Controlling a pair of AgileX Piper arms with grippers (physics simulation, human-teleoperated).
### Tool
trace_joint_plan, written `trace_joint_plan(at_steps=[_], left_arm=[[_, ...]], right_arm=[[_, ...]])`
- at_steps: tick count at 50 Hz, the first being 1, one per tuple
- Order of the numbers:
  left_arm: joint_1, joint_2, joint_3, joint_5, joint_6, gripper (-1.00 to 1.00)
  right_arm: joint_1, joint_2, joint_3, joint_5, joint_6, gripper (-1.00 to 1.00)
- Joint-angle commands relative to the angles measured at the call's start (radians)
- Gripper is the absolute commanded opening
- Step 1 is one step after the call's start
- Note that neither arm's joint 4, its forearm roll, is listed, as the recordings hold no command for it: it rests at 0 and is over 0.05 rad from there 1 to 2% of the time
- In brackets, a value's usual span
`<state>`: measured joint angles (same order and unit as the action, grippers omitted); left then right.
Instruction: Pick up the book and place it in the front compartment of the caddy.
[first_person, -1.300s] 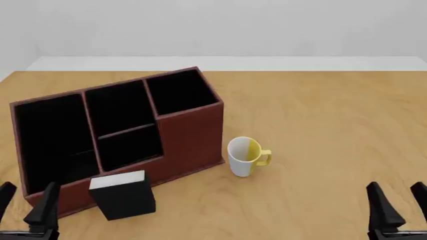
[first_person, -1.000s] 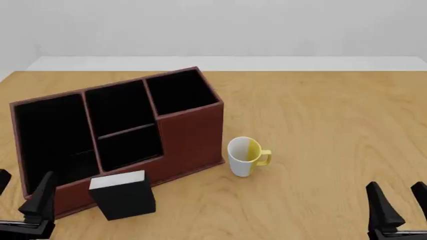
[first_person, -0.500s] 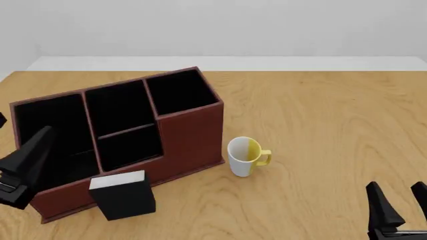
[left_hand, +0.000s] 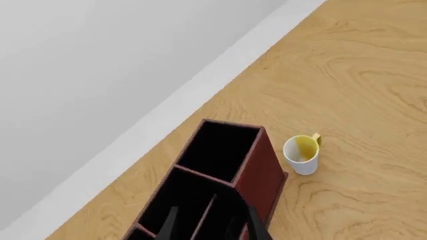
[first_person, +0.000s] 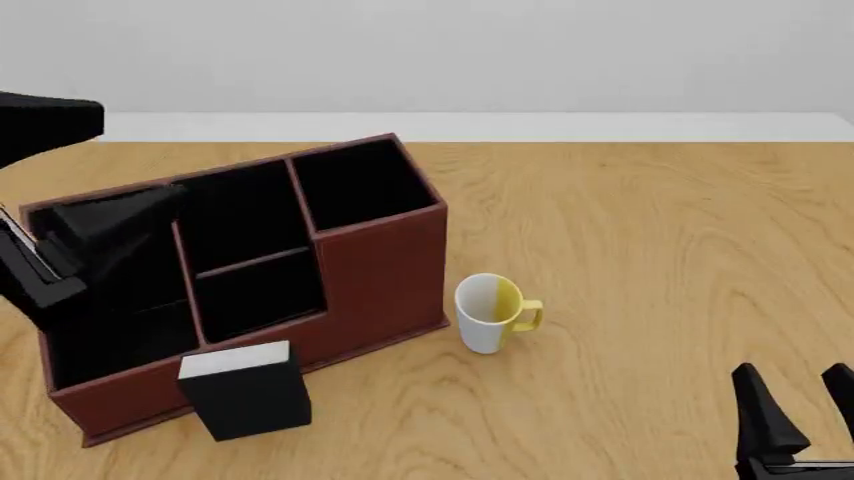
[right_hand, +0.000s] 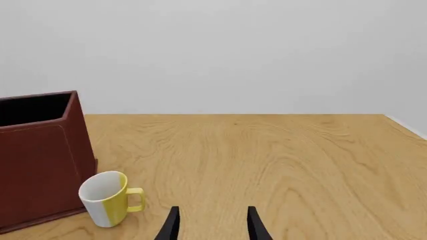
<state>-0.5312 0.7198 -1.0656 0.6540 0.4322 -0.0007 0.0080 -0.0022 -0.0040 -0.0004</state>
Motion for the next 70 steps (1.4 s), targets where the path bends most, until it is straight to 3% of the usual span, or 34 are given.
trace_joint_plan(at_steps=[1,7,8,15,18,22,24,26,28,32,36,46,55,62,70], left_arm=[[-0.021,0.176,-0.248,0.259,0.096,1.00],[0.008,0.271,-0.376,0.390,0.155,1.00],[0.016,0.284,-0.376,0.413,0.185,1.00],[-0.004,0.379,-0.402,0.556,0.183,1.00],[0.005,0.404,-0.401,0.564,0.251,1.00],[-0.067,0.427,-0.412,0.566,0.262,1.00],[-0.104,0.433,-0.375,0.566,0.310,1.00],[-0.132,0.439,-0.359,0.566,0.304,1.00],[-0.134,0.439,-0.317,0.566,0.361,1.00],[-0.165,0.432,-0.277,0.566,0.392,1.00],[-0.046,0.421,-0.168,0.566,0.544,1.00],[0.021,0.399,-0.122,0.566,0.650,1.00],[0.021,0.388,-0.093,0.566,0.657,1.00],[0.046,0.370,-0.101,0.566,0.715,1.00],[0.025,0.364,-0.099,0.566,0.699,1.00]], right_arm=[[0.000,0.000,0.000,0.000,0.000,1.00],[0.000,0.000,0.000,0.000,0.000,1.00],[0.000,0.000,0.000,0.000,0.000,1.00],[0.000,0.000,0.000,0.000,0.000,1.00],[0.000,0.000,0.000,0.000,0.000,1.00],[0.000,0.000,0.000,0.000,0.000,1.00],[0.000,0.000,0.000,0.000,0.000,1.00],[0.000,0.000,0.000,0.000,0.000,1.00],[0.000,0.000,0.000,0.000,0.000,1.00],[0.000,0.000,0.000,0.000,0.000,1.00],[0.000,0.000,0.000,0.000,0.000,1.00],[0.000,0.000,0.000,0.000,0.000,1.00],[0.000,0.000,0.000,0.000,0.000,1.00],[0.000,0.000,0.000,0.000,0.000,1.00],[0.000,0.000,0.000,0.000,0.000,1.00]])
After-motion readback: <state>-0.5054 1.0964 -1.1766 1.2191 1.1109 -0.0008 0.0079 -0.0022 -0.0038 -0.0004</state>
